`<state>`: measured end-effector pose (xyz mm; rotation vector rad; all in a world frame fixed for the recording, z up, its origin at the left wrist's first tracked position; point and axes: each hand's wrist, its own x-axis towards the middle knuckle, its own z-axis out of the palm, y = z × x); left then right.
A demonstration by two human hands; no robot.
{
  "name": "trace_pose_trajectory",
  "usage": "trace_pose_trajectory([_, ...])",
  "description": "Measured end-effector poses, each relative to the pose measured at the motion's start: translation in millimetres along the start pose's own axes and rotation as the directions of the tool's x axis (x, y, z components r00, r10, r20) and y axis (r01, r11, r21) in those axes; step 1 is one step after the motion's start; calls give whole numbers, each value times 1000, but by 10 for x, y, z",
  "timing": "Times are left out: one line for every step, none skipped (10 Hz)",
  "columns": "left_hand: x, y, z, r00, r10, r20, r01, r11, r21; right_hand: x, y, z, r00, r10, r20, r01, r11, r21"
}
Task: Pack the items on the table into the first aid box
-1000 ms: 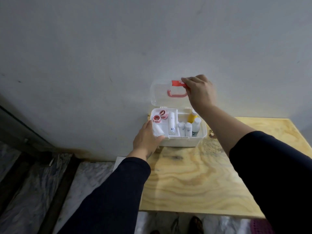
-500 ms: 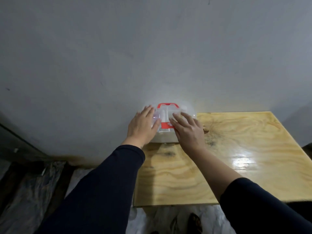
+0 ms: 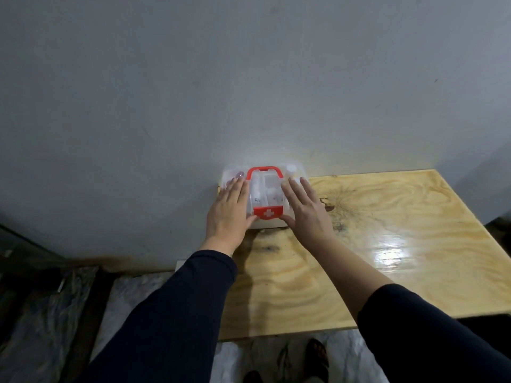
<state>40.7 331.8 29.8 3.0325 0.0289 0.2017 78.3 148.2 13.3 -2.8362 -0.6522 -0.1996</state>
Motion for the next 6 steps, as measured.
trace_pose_trajectory([47,12,47,1000,-18,-14,19,1000,13,65,-3,0,999,29,27,-29,1000,-2])
trace_pose_trajectory([133,25,74,999,-20,-30,20,1000,3,138,-13,-29,998,45,36,-44,999,-18])
trace_pose_trajectory([184,1,93,1000,-30,-10,30,1000,4,176,-25,-37,998,54,13,-54,998,-36])
trace_pose_trajectory([227,1,112,999,-27,-37,26,1000,-13,208,-81,-50,997,74,-5,-74,997,-29])
trace_pose_trajectory([327,-36,19,1000,0,10,1,997,-76,302,-36,-111,996,52,75,-52,999,1])
trace_pose_trajectory([25,-199,31,1000,11,-28,-15,991,-137,333,71,-480,973,29,229,-72,980,183])
